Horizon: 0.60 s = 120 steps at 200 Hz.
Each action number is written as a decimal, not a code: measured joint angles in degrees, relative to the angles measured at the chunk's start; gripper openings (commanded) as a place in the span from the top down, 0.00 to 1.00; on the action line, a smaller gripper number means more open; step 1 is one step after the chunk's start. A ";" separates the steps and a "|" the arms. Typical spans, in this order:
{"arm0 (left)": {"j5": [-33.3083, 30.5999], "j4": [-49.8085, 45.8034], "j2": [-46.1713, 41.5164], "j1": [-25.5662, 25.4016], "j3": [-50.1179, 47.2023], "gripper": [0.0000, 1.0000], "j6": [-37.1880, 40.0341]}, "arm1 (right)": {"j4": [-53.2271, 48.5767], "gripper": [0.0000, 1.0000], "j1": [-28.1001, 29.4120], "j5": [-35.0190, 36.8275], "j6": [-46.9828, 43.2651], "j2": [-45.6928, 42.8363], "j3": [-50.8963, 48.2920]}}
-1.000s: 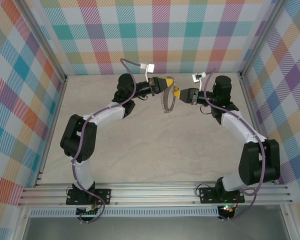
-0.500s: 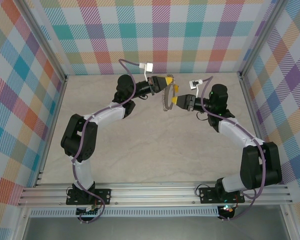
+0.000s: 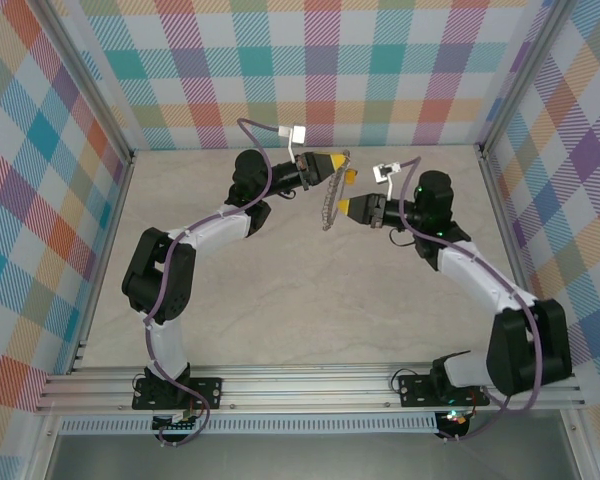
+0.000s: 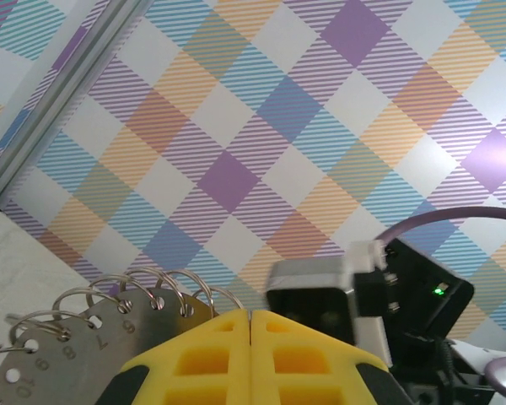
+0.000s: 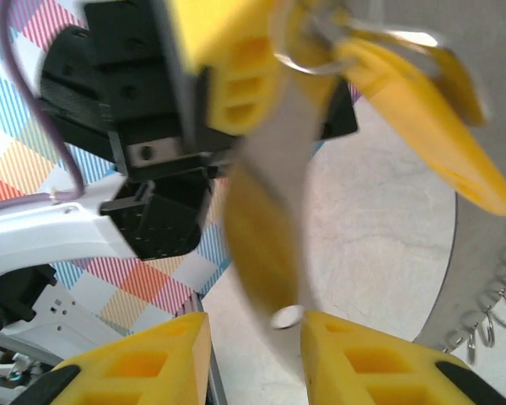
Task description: Put the keys on the keyring
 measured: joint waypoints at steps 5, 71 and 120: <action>0.00 0.33 0.04 0.00 0.00 1.00 -0.13 | -0.68 0.66 -0.61 0.02 -0.55 -1.33 0.00; 0.61 2.34 0.83 0.00 0.00 1.00 -1.84 | -8.11 0.52 -6.56 4.17 -6.25 -5.55 1.84; 1.27 2.43 1.27 0.00 0.00 1.00 -2.78 | -8.37 0.49 -6.56 4.48 -6.56 -0.11 3.78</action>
